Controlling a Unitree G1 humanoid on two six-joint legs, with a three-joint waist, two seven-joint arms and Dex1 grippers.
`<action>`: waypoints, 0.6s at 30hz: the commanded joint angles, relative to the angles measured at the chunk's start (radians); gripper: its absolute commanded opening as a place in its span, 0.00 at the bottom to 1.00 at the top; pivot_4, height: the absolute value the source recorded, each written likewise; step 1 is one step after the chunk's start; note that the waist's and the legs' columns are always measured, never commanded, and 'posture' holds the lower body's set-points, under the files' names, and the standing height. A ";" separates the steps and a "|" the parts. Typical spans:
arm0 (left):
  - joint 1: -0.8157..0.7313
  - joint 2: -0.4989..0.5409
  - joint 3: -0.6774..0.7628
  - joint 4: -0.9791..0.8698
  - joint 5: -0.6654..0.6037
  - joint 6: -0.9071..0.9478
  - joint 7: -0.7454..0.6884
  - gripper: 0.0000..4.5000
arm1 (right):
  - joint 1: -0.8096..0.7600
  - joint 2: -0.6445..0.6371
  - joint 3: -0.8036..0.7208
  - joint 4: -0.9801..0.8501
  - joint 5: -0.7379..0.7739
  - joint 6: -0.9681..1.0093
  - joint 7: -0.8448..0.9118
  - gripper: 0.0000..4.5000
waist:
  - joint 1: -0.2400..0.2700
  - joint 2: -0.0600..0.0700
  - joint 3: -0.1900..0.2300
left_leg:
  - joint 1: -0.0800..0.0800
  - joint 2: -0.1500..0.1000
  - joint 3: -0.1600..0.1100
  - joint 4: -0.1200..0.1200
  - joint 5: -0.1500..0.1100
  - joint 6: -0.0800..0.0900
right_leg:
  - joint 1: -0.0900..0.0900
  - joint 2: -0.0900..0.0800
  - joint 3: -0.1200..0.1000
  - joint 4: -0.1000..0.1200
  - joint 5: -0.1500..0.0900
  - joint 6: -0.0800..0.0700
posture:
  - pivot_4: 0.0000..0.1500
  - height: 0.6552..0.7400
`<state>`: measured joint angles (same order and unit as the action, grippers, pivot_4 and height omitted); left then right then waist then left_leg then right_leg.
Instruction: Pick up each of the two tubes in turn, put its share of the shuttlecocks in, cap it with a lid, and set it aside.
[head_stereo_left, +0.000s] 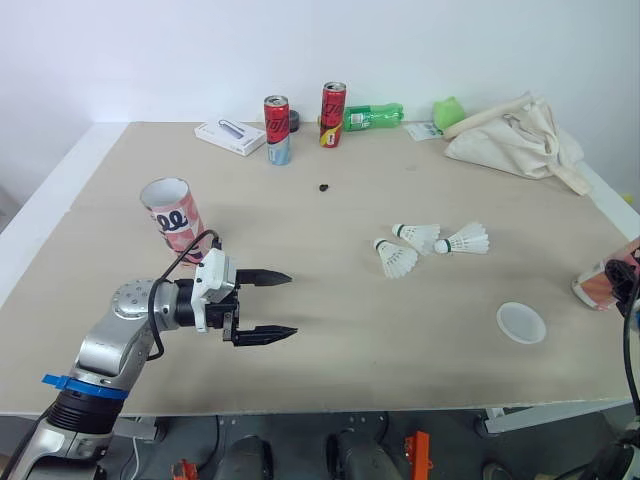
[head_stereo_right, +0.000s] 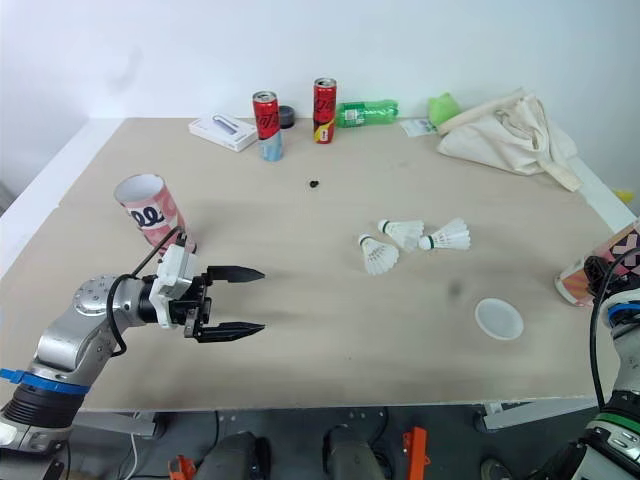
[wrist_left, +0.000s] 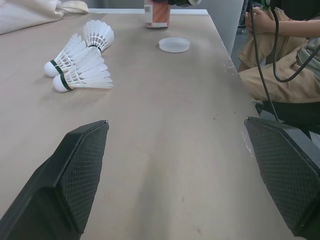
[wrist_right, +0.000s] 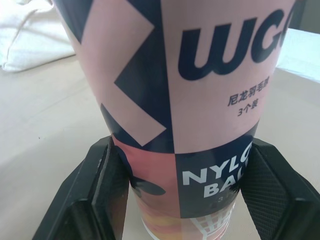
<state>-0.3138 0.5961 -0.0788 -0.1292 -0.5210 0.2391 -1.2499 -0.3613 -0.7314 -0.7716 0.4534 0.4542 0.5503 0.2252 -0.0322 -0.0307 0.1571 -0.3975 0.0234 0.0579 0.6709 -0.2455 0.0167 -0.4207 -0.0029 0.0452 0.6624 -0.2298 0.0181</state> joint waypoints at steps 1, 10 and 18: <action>0.007 0.004 0.021 -0.020 -0.003 -0.015 0.003 1.00 | 0.021 -0.021 0.042 0.040 -0.029 -0.009 0.019 0.68 | 0.000 -0.001 0.000 | 0.000 0.000 0.001 0.000 0.000 0.000 | 0.000 0.000 0.001 0.000 0.000 0.001 | 1.00 1.00; -0.001 -0.003 0.021 -0.001 0.002 -0.031 0.004 1.00 | -0.013 -0.046 -0.015 0.121 0.019 -0.042 0.026 0.68 | 0.000 -0.002 0.000 | 0.000 0.000 0.005 0.000 -0.001 0.001 | 0.000 0.000 0.005 -0.004 0.003 0.004 | 1.00 1.00; -0.029 0.001 0.020 0.039 0.008 -0.052 -0.014 1.00 | 0.038 -0.034 0.008 0.116 0.027 -0.062 0.053 0.68 | 0.008 -0.003 0.000 | -0.001 -0.001 0.006 0.000 -0.003 0.006 | 0.004 -0.002 0.005 -0.015 0.006 0.009 | 1.00 1.00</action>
<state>-0.3160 0.5959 -0.0784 -0.0859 -0.5131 0.2108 -1.2550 -0.3481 -0.7665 -0.7727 0.5580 0.4850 0.4706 0.2805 -0.0243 -0.0335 0.1567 -0.3995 0.0228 0.0640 0.6707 -0.2485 0.0227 -0.4173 -0.0047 0.0502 0.6467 -0.2241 0.0271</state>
